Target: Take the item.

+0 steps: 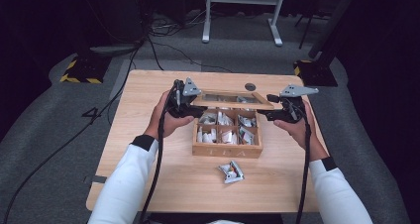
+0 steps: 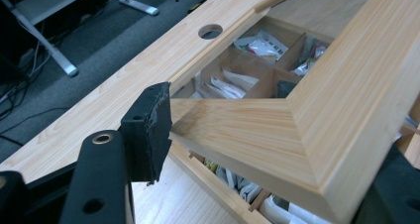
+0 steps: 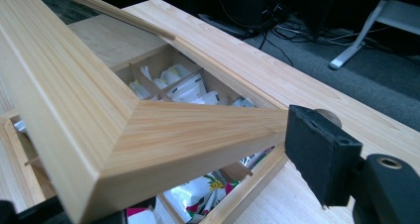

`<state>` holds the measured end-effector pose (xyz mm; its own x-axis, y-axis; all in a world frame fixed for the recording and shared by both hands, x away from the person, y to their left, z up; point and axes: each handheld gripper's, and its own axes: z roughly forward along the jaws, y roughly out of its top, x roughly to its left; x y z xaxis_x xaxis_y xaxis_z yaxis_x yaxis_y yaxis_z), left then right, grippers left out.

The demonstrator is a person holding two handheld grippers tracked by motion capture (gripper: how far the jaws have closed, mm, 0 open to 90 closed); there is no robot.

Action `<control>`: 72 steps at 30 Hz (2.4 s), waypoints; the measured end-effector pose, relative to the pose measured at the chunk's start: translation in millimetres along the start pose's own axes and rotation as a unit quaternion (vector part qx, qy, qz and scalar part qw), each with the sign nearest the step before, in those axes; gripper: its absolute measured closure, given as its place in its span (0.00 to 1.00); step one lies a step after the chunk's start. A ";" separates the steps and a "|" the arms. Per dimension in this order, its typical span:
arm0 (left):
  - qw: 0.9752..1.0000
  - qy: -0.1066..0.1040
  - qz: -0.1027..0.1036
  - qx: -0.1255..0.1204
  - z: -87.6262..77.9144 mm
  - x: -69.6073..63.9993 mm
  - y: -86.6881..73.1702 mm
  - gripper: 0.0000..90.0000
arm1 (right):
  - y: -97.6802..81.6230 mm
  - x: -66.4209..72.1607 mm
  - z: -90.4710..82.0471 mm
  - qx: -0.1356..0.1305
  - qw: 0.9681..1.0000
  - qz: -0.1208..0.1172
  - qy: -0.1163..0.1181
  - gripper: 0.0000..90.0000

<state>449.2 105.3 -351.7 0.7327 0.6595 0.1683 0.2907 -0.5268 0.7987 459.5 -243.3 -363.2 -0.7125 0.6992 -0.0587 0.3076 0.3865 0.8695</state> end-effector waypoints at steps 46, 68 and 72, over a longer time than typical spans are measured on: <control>0.999 -0.031 0.015 0.018 4.0 -16.3 -42.0 0.32 | -35.3 24.0 -2.0 0.040 0.998 -0.033 0.023 0.28; 0.999 -0.048 0.008 0.022 10.6 -19.3 -61.0 0.29 | -50.0 25.0 3.9 0.067 0.996 -0.037 0.047 0.25; 0.998 -0.049 0.007 0.025 11.2 -19.6 -62.2 0.29 | -51.4 26.4 2.7 0.069 0.996 -0.037 0.050 0.26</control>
<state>423.6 119.1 -411.2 0.7930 0.5973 0.1201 0.3079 -0.5629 0.7670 426.5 -243.0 -410.8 -0.7938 0.6047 -0.0648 0.3309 0.5188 0.7882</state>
